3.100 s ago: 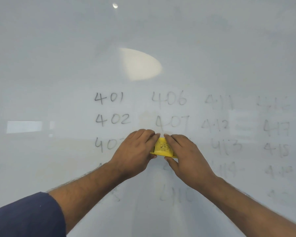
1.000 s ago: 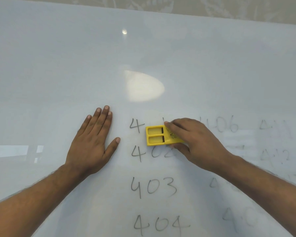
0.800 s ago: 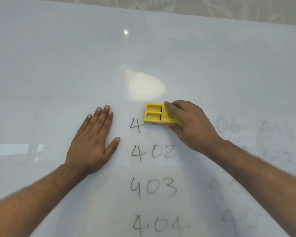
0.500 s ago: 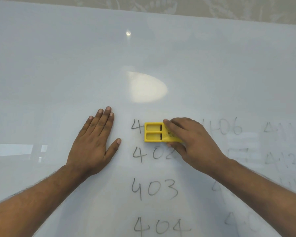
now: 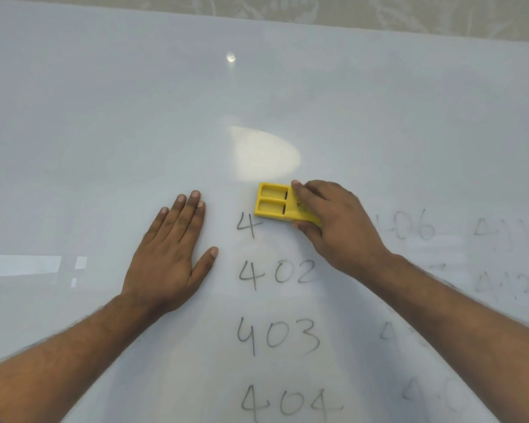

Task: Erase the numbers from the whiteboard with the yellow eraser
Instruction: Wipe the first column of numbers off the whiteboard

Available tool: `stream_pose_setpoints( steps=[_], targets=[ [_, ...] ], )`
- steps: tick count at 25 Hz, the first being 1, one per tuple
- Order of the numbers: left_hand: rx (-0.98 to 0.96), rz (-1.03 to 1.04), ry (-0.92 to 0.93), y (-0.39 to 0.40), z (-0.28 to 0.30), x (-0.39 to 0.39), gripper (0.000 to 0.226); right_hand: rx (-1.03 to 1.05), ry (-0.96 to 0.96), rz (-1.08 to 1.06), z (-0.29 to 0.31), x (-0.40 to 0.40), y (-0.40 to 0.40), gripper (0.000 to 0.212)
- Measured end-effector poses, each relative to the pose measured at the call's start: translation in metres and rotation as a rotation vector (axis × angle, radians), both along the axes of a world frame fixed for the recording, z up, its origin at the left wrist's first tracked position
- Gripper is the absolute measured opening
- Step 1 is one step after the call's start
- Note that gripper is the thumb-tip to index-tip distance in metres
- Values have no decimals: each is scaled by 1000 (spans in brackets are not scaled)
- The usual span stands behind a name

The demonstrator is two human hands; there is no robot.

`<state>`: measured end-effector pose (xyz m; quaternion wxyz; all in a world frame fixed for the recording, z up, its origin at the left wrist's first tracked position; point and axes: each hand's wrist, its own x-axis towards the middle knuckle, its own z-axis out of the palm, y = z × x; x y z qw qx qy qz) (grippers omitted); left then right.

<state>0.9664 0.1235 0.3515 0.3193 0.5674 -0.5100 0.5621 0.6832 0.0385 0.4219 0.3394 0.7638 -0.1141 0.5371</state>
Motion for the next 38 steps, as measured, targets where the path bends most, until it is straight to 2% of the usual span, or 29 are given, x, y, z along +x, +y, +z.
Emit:
stream_pose_setpoints(
  steps=[2, 7, 10, 17, 22, 27, 33, 38],
  targets=[
    [0, -3, -2, -1, 0, 0, 73, 6, 2, 19, -6, 5, 2, 60],
    [-3, -12, -5, -1, -2, 1, 73, -34, 185, -25, -40, 3, 3, 57],
    [-6, -10, -7, -1, -3, 1, 73, -89, 258, -78, -36, -6, 3, 56],
    [-32, -21, -3, -2, -9, 3, 71, -13, 41, -29, 6, 25, 17, 59],
    [-32, -25, -23, -4, -10, 5, 71, -32, 127, -11, -23, 33, 19, 58],
    [-32, -23, -17, -3, -13, 6, 70, -70, 250, -85, -45, 9, 12, 58],
    [-29, -22, -8, -2, -17, 5, 70, 18, -5, -61, -19, 8, 13, 61],
    [-23, -27, -16, -2, -21, 6, 70, 4, 89, 0, -49, 27, 20, 59]
  ],
)
